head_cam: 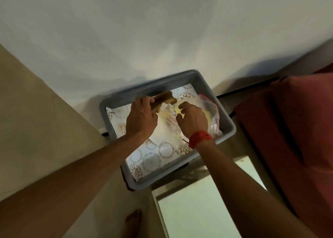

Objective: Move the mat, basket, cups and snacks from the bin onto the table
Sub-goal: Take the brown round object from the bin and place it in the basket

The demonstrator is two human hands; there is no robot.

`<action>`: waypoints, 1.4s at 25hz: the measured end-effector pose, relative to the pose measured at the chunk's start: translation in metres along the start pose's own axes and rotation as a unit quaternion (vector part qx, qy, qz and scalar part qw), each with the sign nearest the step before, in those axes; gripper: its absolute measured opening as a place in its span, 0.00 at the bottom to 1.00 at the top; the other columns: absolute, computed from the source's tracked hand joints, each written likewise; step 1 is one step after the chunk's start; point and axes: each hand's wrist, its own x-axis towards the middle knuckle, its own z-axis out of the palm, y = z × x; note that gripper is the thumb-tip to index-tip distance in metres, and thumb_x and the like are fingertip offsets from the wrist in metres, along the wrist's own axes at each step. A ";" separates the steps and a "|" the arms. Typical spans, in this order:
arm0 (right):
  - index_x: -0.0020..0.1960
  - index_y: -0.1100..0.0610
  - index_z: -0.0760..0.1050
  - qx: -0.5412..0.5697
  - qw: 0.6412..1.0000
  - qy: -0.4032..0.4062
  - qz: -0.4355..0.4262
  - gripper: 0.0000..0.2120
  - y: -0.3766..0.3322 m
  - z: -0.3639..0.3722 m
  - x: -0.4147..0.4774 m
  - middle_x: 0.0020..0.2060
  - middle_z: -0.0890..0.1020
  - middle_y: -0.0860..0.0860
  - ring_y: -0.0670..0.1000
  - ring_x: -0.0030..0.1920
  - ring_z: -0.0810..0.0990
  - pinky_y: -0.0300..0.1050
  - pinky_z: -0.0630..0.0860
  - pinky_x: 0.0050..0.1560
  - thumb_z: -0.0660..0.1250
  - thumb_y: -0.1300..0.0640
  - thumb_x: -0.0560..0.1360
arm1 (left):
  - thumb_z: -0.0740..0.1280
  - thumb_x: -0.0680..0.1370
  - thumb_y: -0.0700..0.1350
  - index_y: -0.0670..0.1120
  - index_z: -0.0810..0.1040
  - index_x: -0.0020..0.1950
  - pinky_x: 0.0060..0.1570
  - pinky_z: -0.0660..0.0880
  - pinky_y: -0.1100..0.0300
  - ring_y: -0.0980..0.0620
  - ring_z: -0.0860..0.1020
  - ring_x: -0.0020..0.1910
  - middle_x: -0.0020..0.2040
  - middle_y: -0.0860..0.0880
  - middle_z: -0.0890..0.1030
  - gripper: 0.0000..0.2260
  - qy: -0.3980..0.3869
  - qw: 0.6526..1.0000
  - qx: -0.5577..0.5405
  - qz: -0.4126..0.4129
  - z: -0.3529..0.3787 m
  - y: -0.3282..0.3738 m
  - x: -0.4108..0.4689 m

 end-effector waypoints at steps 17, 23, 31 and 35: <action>0.72 0.51 0.73 -0.124 0.973 -0.020 -0.191 0.23 -0.006 0.071 0.127 0.67 0.78 0.56 0.60 0.66 0.74 0.54 0.78 0.60 0.69 0.60 0.78 | 0.74 0.77 0.46 0.47 0.72 0.72 0.64 0.77 0.47 0.42 0.73 0.69 0.70 0.44 0.74 0.25 -0.054 0.998 -0.038 -0.026 0.057 -0.048 0.077; 0.68 0.56 0.73 -0.083 0.974 0.082 -0.194 0.26 -0.024 0.028 0.100 0.61 0.80 0.57 0.60 0.62 0.76 0.55 0.80 0.57 0.69 0.70 0.72 | 0.71 0.77 0.35 0.43 0.71 0.75 0.66 0.75 0.46 0.40 0.73 0.69 0.71 0.41 0.73 0.26 0.052 0.997 -0.039 0.044 0.012 -0.018 0.079; 0.69 0.54 0.70 -0.010 0.991 0.127 -0.050 0.21 0.037 -0.025 -0.031 0.62 0.80 0.55 0.57 0.59 0.78 0.56 0.78 0.61 0.69 0.55 0.78 | 0.71 0.77 0.34 0.44 0.72 0.75 0.67 0.75 0.55 0.42 0.74 0.70 0.71 0.40 0.73 0.26 0.062 0.988 -0.126 0.066 0.009 0.080 -0.005; 0.72 0.53 0.67 0.025 0.993 0.113 0.032 0.22 0.109 -0.039 -0.117 0.64 0.78 0.54 0.55 0.61 0.76 0.54 0.78 0.60 0.65 0.48 0.81 | 0.72 0.77 0.35 0.45 0.71 0.74 0.65 0.77 0.52 0.43 0.74 0.70 0.72 0.41 0.70 0.26 0.025 0.982 -0.186 0.014 0.049 0.144 -0.087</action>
